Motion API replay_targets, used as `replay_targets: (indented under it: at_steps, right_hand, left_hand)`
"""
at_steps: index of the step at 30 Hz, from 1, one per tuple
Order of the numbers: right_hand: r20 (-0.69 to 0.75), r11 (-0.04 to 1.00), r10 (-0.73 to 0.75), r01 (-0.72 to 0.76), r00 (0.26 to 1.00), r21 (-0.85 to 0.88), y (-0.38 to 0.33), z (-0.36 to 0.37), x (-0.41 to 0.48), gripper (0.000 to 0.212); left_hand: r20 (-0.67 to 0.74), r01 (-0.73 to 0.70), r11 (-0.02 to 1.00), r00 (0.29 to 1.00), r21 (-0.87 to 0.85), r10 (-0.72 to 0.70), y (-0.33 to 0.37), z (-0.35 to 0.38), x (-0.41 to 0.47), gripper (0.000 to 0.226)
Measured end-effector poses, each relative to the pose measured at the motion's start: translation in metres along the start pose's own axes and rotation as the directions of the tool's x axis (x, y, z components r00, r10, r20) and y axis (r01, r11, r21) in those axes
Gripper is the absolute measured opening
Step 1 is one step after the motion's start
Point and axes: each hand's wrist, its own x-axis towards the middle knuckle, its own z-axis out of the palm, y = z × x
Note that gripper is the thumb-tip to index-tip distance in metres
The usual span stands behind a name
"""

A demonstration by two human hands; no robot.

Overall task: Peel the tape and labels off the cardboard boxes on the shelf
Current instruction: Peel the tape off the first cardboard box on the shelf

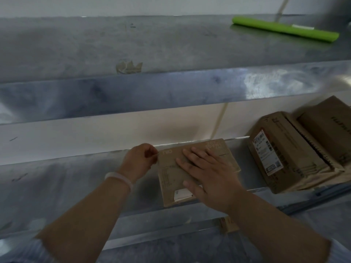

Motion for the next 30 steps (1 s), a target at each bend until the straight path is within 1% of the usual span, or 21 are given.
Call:
replay_targets:
  at_steps: [2,4,7,9,11,14,17,19,21,23,25,26,27,29,30]
  right_hand:
    - [-0.012,1.000,0.002,-0.002,1.000,-0.005,-0.001,-0.001,0.001,0.060]
    - [-0.004,1.000,0.012,-0.012,1.000,-0.007,-0.001,-0.001,0.001,0.061]
    - [0.014,0.999,0.052,-0.052,0.999,0.012,-0.001,0.000,0.001,0.066]
    - [0.013,0.999,0.050,-0.051,0.999,0.011,-0.001,0.001,0.002,0.065]
    - [-0.002,0.999,0.042,-0.042,0.999,0.034,-0.001,0.001,0.002,0.064]
    - [-0.073,0.994,0.051,-0.043,0.996,0.099,-0.002,-0.001,0.002,0.060]
    - [-0.172,0.976,0.099,-0.062,0.980,0.207,-0.001,-0.001,-0.001,0.048]
    - [-0.182,0.964,0.141,-0.093,0.973,0.250,-0.001,-0.002,-0.002,0.046]
    - [-0.206,0.971,0.164,-0.121,0.965,0.208,-0.005,-0.004,-0.003,0.046]
    - [-0.225,0.986,0.153,-0.132,0.962,0.105,-0.009,-0.006,-0.006,0.045]
    - [-0.199,0.989,0.147,-0.138,0.969,0.060,-0.015,-0.005,-0.011,0.044]
    - [-0.177,0.987,0.151,-0.138,0.973,0.082,-0.016,-0.004,-0.015,0.043]
    - [-0.162,0.982,0.155,-0.133,0.975,0.135,-0.015,-0.003,-0.017,0.043]
    - [-0.182,0.957,0.192,-0.142,0.964,0.254,-0.011,-0.004,-0.023,0.042]
    - [-0.219,0.950,0.224,-0.162,0.950,0.268,-0.008,-0.006,-0.026,0.041]
  left_hand:
    - [-0.016,-0.078,0.986,0.997,0.144,0.081,-0.009,0.003,-0.008,0.027]
    - [-0.001,-0.106,0.965,0.994,0.242,0.110,-0.017,0.007,-0.016,0.026]
    - [-0.066,-0.036,0.978,0.997,0.203,0.050,-0.033,0.003,-0.025,0.016]
    - [-0.143,-0.046,0.981,0.987,0.189,0.074,-0.046,-0.007,-0.026,0.015]
    - [-0.213,-0.085,0.979,0.969,0.187,0.124,-0.050,-0.017,-0.025,0.020]
    - [-0.267,-0.081,0.960,0.951,0.269,0.156,-0.045,-0.030,-0.025,0.018]
    - [-0.280,-0.044,0.937,0.949,0.347,0.148,-0.035,-0.039,-0.024,0.016]
    - [-0.272,-0.026,0.935,0.954,0.353,0.129,-0.033,-0.042,-0.021,0.016]
    - [-0.230,-0.011,0.922,0.967,0.386,0.107,-0.035,-0.041,-0.017,0.018]
    - [-0.192,0.003,0.924,0.978,0.383,0.076,-0.037,-0.038,-0.015,0.013]
    - [-0.173,-0.015,0.932,0.981,0.361,0.083,-0.040,-0.035,-0.015,0.030]
    - [-0.175,-0.028,0.932,0.980,0.361,0.097,-0.040,-0.033,-0.015,0.035]
    - [-0.182,-0.038,0.929,0.977,0.367,0.112,-0.040,-0.031,-0.015,0.035]
    - [-0.180,-0.031,0.921,0.978,0.387,0.109,-0.035,-0.030,-0.016,0.026]
    - [-0.175,-0.024,0.917,0.979,0.398,0.102,-0.033,-0.030,-0.016,0.022]
